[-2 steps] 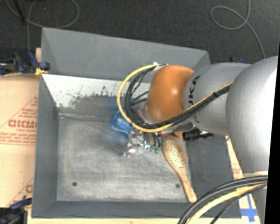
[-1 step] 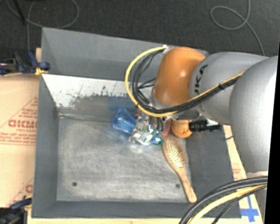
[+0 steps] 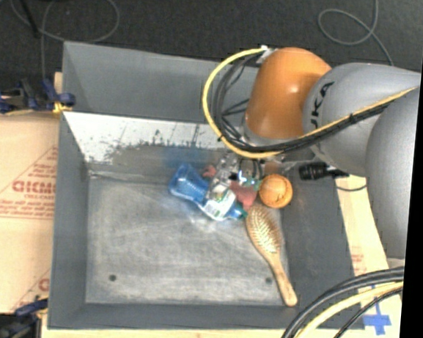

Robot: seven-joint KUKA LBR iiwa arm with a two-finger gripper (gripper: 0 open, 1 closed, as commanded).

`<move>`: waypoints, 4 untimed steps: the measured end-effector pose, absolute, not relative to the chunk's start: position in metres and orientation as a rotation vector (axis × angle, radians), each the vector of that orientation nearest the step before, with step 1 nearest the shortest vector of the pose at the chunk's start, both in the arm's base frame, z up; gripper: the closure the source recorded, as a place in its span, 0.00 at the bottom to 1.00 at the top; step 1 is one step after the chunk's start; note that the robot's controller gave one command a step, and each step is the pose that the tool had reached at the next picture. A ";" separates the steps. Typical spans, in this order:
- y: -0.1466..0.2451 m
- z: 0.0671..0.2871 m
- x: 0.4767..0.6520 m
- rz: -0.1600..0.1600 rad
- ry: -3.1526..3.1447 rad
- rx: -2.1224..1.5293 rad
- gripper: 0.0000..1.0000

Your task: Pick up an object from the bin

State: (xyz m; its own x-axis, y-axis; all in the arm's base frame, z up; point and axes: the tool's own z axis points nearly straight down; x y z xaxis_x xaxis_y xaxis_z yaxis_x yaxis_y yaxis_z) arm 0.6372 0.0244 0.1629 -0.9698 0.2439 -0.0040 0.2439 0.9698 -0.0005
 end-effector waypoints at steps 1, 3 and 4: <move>0.006 0.075 0.634 0.007 3.114 0.272 0.00; 0.006 0.076 0.634 0.007 3.114 0.273 1.00; 0.003 0.214 0.622 -0.002 3.132 0.173 1.00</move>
Offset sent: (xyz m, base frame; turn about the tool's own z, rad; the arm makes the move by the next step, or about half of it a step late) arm 0.0000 0.0000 0.0000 0.0000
